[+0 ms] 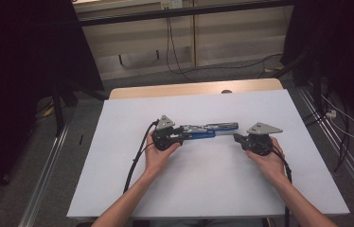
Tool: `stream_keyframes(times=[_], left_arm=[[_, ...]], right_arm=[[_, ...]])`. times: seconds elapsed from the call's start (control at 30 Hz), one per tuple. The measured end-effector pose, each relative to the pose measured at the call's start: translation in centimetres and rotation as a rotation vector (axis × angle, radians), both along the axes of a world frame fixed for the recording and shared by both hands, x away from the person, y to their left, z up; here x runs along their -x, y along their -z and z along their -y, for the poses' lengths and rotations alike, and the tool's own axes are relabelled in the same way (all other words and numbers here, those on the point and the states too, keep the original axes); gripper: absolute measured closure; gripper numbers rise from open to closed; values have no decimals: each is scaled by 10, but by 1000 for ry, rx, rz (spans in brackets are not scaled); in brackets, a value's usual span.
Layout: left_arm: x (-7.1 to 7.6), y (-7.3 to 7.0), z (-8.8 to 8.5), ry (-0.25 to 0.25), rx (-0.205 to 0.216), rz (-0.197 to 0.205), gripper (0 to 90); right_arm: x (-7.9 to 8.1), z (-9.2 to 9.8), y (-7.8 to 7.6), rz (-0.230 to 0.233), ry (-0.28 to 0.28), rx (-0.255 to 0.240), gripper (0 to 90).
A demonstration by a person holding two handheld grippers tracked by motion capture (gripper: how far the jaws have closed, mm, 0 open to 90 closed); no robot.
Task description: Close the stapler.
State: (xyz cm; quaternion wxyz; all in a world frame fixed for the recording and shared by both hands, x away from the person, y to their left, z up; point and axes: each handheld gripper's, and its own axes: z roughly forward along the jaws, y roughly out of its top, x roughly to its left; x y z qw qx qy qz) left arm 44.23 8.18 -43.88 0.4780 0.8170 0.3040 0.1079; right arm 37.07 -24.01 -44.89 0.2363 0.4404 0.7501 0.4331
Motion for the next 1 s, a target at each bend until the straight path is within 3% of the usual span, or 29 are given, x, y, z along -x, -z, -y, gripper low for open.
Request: stream_keyframes(times=[0.1, 0.27, 0.47, 0.6, 0.7, 0.73, 1.0], left_arm=[[0, 0, 0, -2, -9, -6, 803], [-2, 1, 0, -16, -23, -22, 897], [-5, 1, 5, -23, -57, -45, 900], [-9, 3, 6, -38, -66, -40, 900], [-12, 7, 7, -42, -90, -45, 900], [-13, 8, 6, -42, -110, -28, 900], [-16, 9, 6, -46, -116, -27, 900]], right_arm=[[0, -1, 0, 2, 0, 1, 900], [-3, 0, 0, -6, 6, 5, 900], [-12, -3, -1, -23, 5, 27, 900], [-17, -6, 2, -51, -1, 56, 900], [-20, -6, 3, -77, -3, 73, 900], [-21, -6, 4, -80, -2, 79, 900], [-31, -5, 7, -127, 13, 84, 900]])
